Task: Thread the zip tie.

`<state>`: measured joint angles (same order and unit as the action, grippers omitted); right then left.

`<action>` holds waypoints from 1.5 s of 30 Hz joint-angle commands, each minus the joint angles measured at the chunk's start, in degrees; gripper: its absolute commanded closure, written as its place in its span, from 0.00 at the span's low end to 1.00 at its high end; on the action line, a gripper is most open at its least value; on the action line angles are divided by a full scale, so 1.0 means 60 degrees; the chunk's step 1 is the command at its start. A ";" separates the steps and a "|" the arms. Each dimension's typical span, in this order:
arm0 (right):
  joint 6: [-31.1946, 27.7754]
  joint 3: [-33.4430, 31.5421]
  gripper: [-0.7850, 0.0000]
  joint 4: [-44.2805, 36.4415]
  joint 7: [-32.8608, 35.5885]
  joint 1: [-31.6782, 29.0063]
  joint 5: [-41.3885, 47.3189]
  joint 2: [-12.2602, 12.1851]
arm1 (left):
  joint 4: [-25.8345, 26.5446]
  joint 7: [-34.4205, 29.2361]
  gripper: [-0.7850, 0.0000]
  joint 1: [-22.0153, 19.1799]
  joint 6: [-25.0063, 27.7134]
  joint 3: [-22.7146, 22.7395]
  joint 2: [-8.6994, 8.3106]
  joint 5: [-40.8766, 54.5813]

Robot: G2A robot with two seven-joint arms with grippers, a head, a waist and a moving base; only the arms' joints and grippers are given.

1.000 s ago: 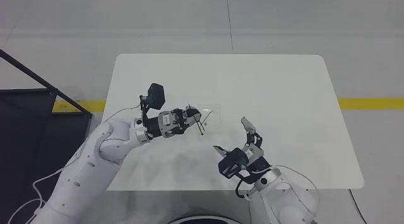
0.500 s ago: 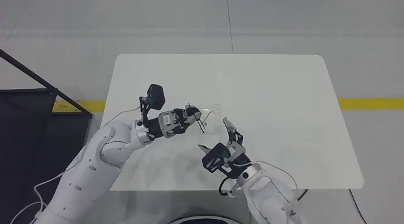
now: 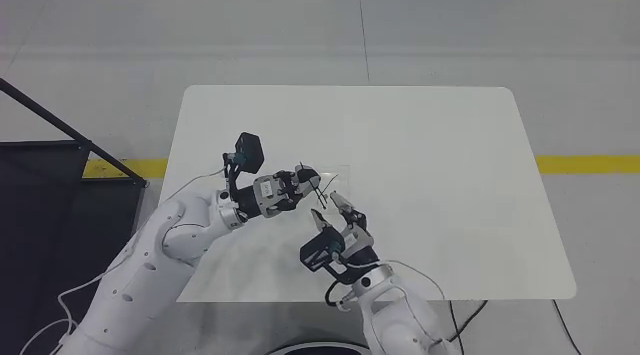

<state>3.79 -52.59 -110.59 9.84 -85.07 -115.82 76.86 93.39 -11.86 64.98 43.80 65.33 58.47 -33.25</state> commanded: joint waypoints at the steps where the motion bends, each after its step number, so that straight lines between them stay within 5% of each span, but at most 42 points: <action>1: 0.0095 0.0094 0.51 0.0069 0.0053 0.0088 -0.0015 0.0039 | -0.0003 -0.0024 1.00 -0.0001 0.0007 0.0006 0.0007 -0.0004; 16: 0.0726 0.0348 0.73 0.0319 0.0251 0.0383 -0.0122 0.0261 | -0.0055 0.0008 1.00 0.0036 0.0119 0.0048 0.0065 -0.0165; 23: 0.0782 0.0331 1.00 0.0336 0.0246 0.0361 -0.0214 0.0311 | -0.0085 0.0028 1.00 0.0077 0.0144 0.0082 0.0088 -0.0167; 33: 0.0710 0.0259 1.00 0.0300 0.0281 0.0330 -0.0270 0.0368 | -0.0103 0.0021 1.00 0.0105 0.0182 0.0115 0.0121 -0.0143; 35: 0.0688 0.0228 1.00 0.0272 0.0280 0.0317 -0.0235 0.0377 | -0.0110 0.0010 0.55 0.0110 0.0187 0.0119 0.0128 -0.0077; 39: 0.0610 0.0102 1.00 0.0193 0.0239 0.0269 0.0059 0.0393 | -0.0139 -0.0073 0.11 0.0101 0.0202 0.0145 0.0135 -0.0019; 45: 0.0285 -0.0245 1.00 0.0046 0.0152 0.0180 0.0750 0.0386 | -0.0218 -0.0186 0.00 0.0144 0.0291 0.0253 0.0125 0.0050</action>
<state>5.87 -53.69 -110.23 10.71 -83.95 -111.99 79.19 92.16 -12.87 65.77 45.45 66.74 59.24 -32.94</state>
